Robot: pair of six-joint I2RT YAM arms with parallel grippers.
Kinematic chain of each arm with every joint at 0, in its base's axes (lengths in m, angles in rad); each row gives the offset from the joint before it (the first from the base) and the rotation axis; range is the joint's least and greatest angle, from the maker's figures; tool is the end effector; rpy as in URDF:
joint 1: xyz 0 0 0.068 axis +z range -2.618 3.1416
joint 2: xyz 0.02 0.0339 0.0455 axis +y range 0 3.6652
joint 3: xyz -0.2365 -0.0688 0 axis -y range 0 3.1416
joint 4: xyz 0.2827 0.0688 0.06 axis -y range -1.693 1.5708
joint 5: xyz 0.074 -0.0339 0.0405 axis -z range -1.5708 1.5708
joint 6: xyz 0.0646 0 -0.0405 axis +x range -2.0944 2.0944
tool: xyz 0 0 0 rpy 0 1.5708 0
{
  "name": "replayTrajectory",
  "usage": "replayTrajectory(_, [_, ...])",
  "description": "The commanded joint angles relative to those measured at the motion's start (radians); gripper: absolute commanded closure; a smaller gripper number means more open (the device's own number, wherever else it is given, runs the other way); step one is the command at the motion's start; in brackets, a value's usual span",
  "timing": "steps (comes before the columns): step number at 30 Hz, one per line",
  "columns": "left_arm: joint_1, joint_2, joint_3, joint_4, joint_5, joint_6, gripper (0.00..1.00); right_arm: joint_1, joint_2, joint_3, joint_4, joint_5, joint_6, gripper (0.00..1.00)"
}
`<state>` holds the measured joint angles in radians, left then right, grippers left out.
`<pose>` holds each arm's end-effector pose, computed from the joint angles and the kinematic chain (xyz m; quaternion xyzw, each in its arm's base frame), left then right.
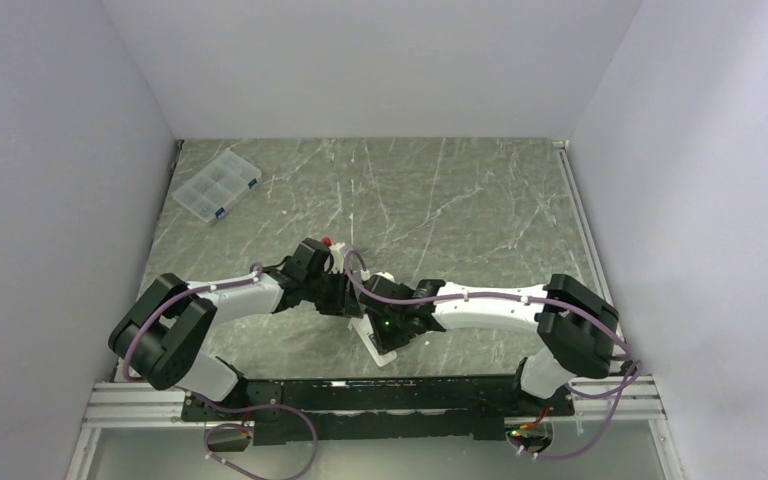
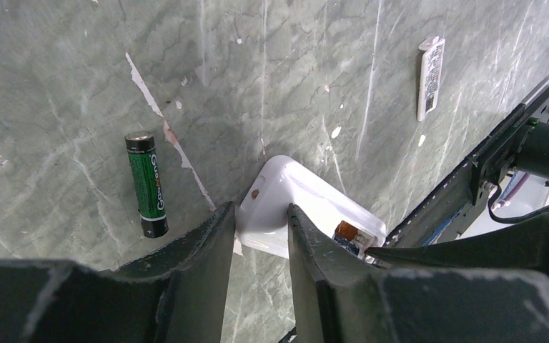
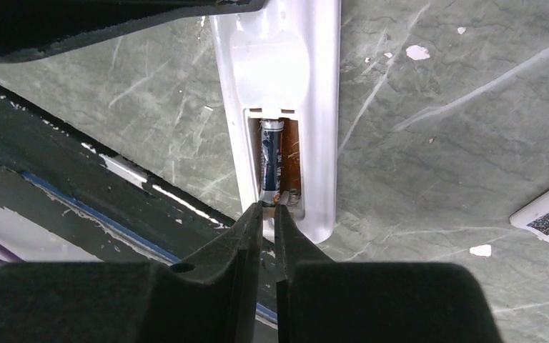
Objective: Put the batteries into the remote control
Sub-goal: Load the battery into the remote control.
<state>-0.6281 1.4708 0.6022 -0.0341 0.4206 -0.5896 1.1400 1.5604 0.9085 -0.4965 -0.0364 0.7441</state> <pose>0.2330 -0.2018 0.0674 0.0862 0.9224 -0.3452 0.1502 0.1380 0.3058 0.0998 -0.1960 0.9578 0.1800 0.1089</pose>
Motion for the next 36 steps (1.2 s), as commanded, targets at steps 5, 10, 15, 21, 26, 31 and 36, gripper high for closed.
replayTrajectory(5, [-0.003, -0.002, 0.015, 0.018, 0.03, 0.019, 0.65, 0.004, 0.013, 0.021, 0.022, 0.006, 0.001, 0.87])
replayTrajectory(10, [-0.004, -0.004, 0.013, 0.021, 0.037, 0.019, 0.66, 0.005, 0.015, 0.026, 0.024, 0.006, 0.002, 0.87])
replayTrajectory(15, [-0.004, -0.009, 0.014, 0.016, 0.038, 0.021, 0.66, 0.005, 0.023, 0.036, 0.025, 0.007, -0.003, 0.87])
replayTrajectory(21, [-0.004, -0.016, 0.012, 0.013, 0.042, 0.021, 0.66, 0.005, 0.045, 0.051, 0.03, 0.004, -0.01, 0.9])
replayTrajectory(26, [-0.003, -0.022, 0.003, 0.016, 0.045, 0.018, 0.67, 0.005, 0.069, 0.065, 0.023, 0.008, -0.018, 0.93])
replayTrajectory(31, [-0.003, -0.027, 0.001, 0.016, 0.047, 0.018, 0.67, 0.005, 0.087, 0.072, 0.01, 0.018, -0.022, 0.94])
replayTrajectory(36, [-0.004, -0.023, 0.001, 0.02, 0.047, 0.019, 0.67, 0.004, 0.091, 0.073, 0.011, 0.021, -0.026, 0.94])
